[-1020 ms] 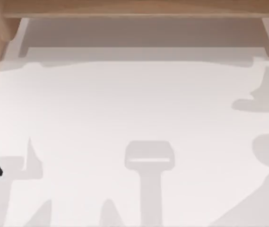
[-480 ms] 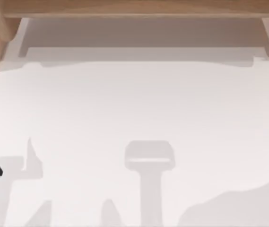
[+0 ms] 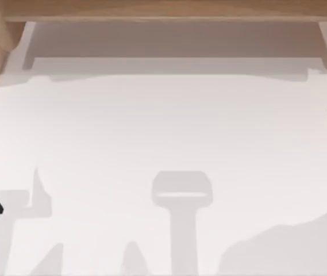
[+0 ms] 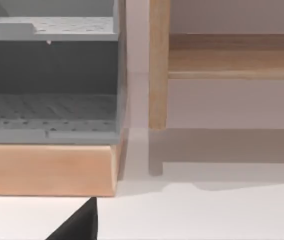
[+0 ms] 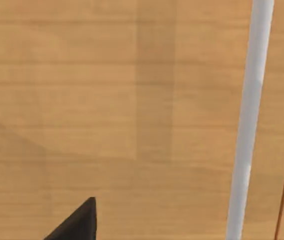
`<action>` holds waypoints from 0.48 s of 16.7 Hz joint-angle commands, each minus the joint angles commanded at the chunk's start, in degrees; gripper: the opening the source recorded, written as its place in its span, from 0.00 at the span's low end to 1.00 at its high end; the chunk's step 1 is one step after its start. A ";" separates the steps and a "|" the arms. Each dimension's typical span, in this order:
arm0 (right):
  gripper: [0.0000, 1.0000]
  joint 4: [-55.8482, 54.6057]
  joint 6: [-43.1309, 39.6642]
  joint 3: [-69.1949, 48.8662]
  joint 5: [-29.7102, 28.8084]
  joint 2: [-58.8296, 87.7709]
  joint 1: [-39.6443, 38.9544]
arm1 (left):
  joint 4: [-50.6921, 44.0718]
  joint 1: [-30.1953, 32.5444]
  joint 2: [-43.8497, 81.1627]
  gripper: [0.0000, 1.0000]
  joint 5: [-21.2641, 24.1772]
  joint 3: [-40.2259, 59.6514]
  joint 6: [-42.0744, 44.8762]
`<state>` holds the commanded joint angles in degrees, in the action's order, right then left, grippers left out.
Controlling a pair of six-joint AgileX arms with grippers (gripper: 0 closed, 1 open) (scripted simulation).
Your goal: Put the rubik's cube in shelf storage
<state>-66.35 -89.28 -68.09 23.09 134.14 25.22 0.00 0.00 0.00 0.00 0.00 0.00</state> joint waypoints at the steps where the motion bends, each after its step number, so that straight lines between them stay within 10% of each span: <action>1: 1.00 0.47 -0.01 -0.89 -0.16 0.42 -0.16 | 0.00 0.00 0.00 1.00 0.00 0.00 0.00; 5: 1.00 0.79 -0.01 -1.48 -0.26 0.70 -0.26 | 0.00 0.00 0.00 1.00 0.00 0.00 0.00; 8: 0.77 0.79 -0.01 -1.48 -0.26 0.70 -0.26 | 0.00 0.00 0.00 1.00 0.00 0.00 0.00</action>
<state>-65.57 -89.29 -69.57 22.83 134.84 24.96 0.00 0.00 0.00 0.00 0.00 0.00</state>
